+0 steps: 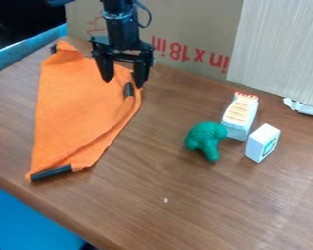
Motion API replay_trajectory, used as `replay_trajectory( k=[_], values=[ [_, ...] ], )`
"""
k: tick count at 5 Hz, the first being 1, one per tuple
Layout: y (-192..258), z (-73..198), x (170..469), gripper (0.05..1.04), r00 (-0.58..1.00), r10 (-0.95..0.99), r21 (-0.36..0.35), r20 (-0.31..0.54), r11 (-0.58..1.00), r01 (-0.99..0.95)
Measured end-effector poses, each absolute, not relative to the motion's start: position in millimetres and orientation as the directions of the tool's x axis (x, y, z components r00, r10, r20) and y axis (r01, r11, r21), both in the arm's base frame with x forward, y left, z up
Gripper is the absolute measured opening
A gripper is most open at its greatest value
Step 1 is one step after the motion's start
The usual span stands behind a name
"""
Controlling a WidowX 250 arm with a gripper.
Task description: Unfold the cloth from bottom left to top right
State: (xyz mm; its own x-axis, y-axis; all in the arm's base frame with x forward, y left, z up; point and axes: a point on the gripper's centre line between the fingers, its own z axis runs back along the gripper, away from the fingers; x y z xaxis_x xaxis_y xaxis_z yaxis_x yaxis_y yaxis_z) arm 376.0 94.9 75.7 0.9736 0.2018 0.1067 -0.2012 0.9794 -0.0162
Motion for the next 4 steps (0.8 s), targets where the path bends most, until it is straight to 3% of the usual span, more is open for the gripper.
replay_trajectory(
  k=[4],
  values=[
    [102, 56, 378, 0.999, 0.975, 0.203, 0.02, 0.086, 0.978, -0.206]
  ],
)
